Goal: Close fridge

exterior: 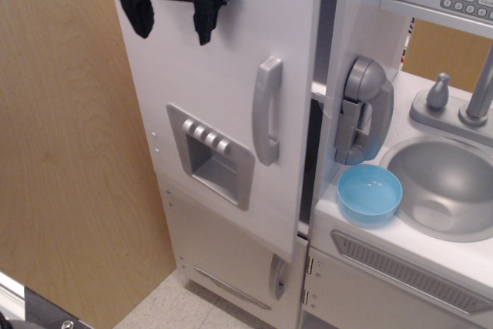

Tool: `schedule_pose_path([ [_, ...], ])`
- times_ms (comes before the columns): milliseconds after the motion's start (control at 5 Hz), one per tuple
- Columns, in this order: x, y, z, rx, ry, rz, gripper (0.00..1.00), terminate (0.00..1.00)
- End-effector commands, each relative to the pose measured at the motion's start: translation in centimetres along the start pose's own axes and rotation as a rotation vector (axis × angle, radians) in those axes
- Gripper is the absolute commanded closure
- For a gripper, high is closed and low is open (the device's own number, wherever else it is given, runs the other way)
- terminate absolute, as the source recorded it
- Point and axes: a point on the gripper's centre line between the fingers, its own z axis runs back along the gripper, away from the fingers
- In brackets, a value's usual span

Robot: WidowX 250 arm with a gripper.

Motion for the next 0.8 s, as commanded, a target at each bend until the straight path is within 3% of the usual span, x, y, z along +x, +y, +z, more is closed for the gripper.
schedule_pose_path([
  [0,1.8,0.1,1.0,0.003,-0.049,0.028,0.0,0.0],
  [600,2.9,0.4,1.1,-0.014,-0.069,0.099,0.0,0.0],
])
